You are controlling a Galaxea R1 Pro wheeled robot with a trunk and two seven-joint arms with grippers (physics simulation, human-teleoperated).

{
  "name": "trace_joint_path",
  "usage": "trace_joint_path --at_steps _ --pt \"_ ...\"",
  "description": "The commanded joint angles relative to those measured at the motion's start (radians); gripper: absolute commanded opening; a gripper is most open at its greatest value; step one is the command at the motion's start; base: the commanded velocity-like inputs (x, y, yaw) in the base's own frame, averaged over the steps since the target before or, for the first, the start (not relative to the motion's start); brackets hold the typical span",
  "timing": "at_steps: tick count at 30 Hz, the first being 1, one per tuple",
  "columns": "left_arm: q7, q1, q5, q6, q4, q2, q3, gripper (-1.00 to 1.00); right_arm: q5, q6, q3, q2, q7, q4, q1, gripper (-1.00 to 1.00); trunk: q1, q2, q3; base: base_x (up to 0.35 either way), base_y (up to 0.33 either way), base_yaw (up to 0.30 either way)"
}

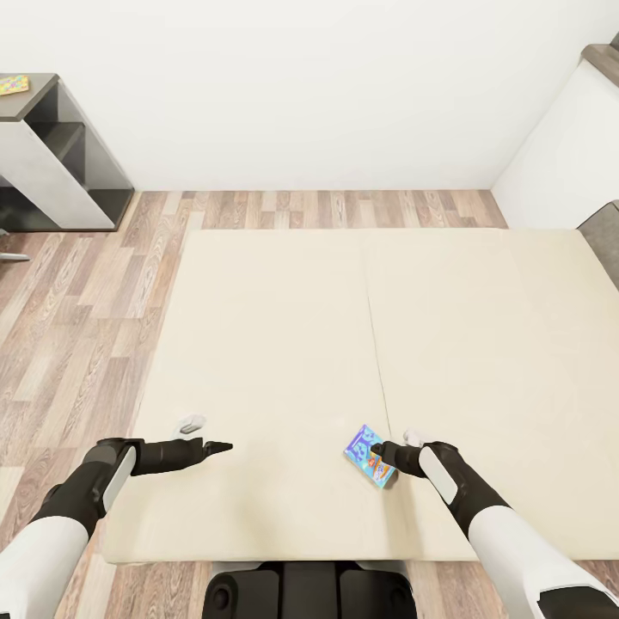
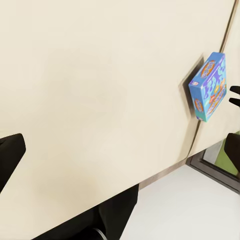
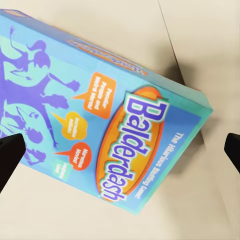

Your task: Put all the toys in the child's room - the three board games (two on the bed and one on the table), the two jigsaw puzzles on the table, and the tennis ball on the table - inside the toy box on the table in the child's room.

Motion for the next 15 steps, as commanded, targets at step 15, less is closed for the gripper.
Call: trace_joint_path --at_steps 15 --pt "0.000 0.000 0.002 0.006 0.000 0.000 0.001 1.00 -0.006 -0.018 0.010 0.004 -0.005 -0.001 0.001 1.00 0.001 -0.002 -0.001 0.000 0.000 0.000"
